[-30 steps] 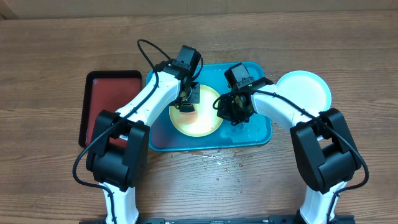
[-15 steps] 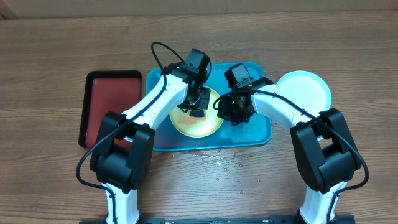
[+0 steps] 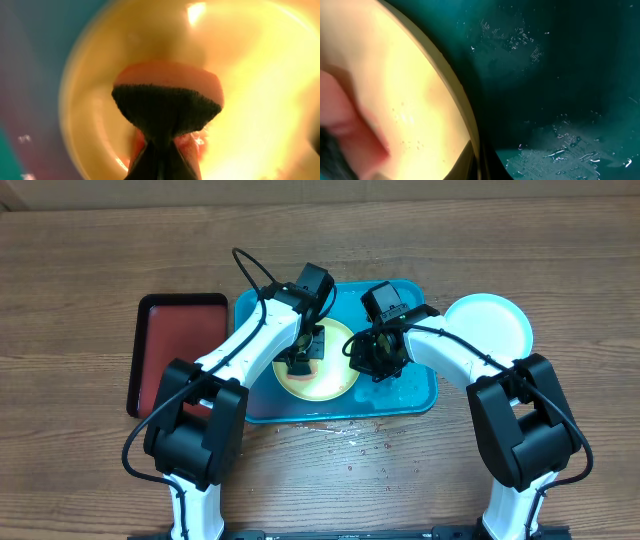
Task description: Clean dirty plates on tray and stack at the side
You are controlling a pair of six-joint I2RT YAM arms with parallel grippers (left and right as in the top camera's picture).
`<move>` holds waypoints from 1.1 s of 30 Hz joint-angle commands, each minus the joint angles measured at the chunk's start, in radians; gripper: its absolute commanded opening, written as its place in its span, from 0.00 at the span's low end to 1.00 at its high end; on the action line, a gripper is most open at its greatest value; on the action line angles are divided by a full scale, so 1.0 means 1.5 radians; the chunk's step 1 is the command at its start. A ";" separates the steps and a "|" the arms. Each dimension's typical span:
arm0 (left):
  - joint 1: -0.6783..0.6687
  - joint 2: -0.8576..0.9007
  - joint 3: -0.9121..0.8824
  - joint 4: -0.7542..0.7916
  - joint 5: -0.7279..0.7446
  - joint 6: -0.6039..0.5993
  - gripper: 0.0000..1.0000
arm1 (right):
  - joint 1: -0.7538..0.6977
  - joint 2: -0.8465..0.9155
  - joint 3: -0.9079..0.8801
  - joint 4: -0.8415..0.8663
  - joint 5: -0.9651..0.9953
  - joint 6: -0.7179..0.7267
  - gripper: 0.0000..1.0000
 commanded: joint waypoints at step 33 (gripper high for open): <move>-0.001 0.006 0.009 -0.049 0.197 0.106 0.04 | -0.005 0.011 -0.009 -0.016 0.013 -0.004 0.04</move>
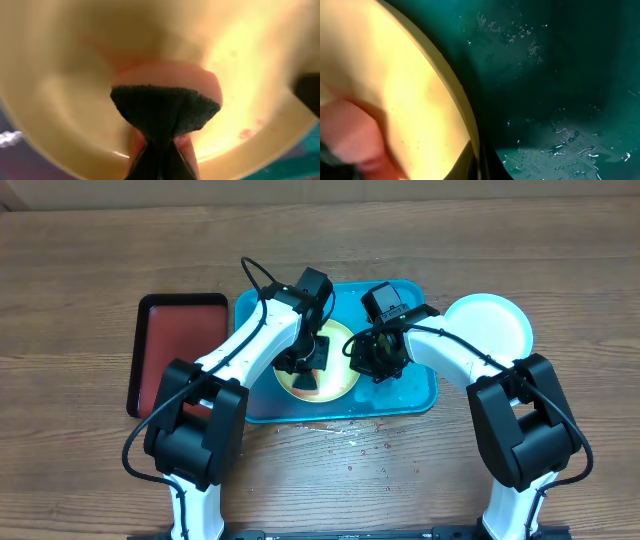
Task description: Clean dirty plates on tray and stack at the side
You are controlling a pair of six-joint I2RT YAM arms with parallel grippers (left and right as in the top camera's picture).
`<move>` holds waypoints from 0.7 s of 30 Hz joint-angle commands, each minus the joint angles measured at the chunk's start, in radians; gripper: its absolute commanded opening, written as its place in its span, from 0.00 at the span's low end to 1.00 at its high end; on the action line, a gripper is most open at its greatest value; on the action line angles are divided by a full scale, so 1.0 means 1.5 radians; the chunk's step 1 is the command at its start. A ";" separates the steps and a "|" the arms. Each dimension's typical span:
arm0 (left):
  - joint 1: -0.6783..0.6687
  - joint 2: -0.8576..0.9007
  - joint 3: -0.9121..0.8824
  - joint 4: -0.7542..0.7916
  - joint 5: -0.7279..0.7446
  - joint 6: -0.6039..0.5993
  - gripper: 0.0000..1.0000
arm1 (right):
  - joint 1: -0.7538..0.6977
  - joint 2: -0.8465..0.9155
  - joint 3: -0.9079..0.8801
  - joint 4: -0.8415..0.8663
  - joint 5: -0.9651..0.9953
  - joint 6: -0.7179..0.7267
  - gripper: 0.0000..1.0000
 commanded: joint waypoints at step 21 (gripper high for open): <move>0.000 0.006 0.009 0.097 -0.218 0.019 0.04 | -0.005 0.011 -0.009 -0.016 0.014 -0.004 0.04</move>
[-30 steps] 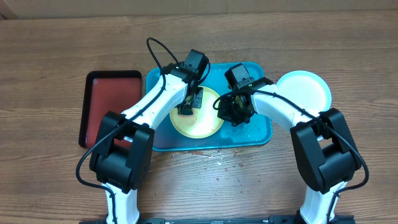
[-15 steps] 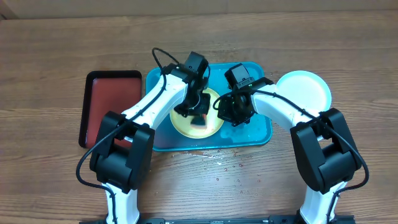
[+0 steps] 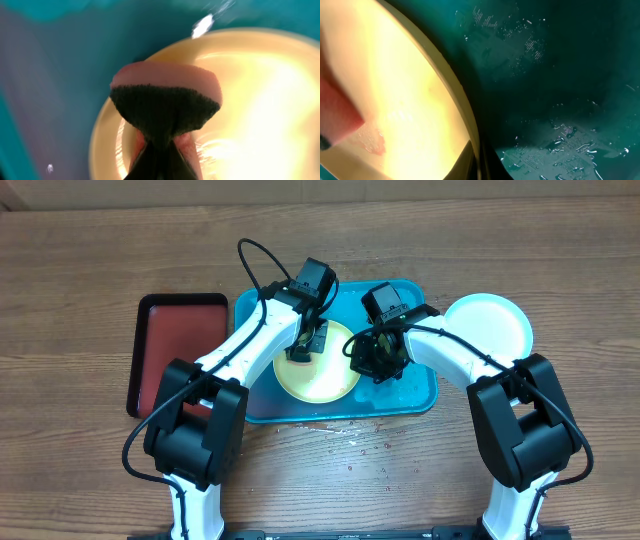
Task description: Clean dirty plates on tray and stack at the side
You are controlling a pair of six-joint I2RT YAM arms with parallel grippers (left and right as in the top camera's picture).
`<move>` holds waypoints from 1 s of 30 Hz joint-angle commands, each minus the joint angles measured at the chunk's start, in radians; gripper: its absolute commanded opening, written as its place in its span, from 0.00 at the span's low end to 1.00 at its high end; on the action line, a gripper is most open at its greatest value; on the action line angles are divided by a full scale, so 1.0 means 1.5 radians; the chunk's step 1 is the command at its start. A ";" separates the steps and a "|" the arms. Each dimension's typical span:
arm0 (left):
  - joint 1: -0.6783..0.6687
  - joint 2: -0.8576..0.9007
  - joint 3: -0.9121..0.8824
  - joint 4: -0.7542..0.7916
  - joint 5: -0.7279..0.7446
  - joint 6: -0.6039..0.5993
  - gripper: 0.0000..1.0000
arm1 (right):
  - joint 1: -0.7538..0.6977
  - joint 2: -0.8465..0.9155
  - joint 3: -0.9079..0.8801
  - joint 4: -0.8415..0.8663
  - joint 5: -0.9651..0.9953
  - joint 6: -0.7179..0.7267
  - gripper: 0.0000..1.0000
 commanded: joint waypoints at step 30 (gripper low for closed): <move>-0.001 0.006 0.009 -0.058 0.004 -0.049 0.04 | -0.005 0.011 -0.009 -0.016 -0.060 -0.035 0.04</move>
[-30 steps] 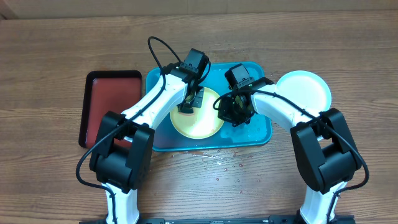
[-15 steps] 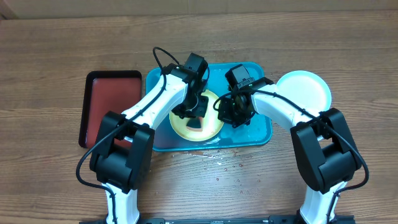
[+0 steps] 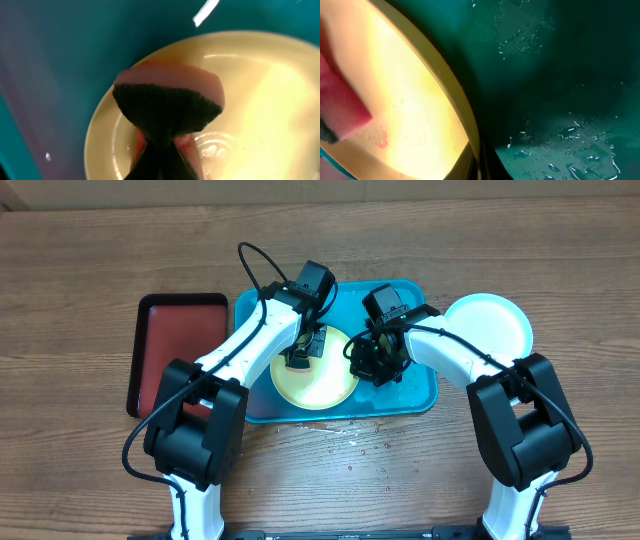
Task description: Clean dirty plates on tray and stack at the side
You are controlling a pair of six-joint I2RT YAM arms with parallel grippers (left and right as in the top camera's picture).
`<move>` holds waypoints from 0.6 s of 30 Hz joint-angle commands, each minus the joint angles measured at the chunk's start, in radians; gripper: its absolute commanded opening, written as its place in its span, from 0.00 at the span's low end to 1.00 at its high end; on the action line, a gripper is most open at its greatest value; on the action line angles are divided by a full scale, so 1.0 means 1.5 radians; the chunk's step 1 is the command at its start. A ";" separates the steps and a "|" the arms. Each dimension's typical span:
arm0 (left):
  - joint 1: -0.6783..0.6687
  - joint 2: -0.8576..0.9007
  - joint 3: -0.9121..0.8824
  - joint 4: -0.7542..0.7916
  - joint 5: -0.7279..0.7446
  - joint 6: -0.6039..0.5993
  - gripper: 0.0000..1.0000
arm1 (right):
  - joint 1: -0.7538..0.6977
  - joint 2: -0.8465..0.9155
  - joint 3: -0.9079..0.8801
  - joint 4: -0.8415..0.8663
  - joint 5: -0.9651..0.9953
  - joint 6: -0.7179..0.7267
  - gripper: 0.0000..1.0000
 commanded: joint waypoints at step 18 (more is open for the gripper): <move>-0.002 0.006 0.009 0.046 0.108 0.008 0.04 | -0.003 0.011 -0.007 -0.003 -0.009 -0.012 0.04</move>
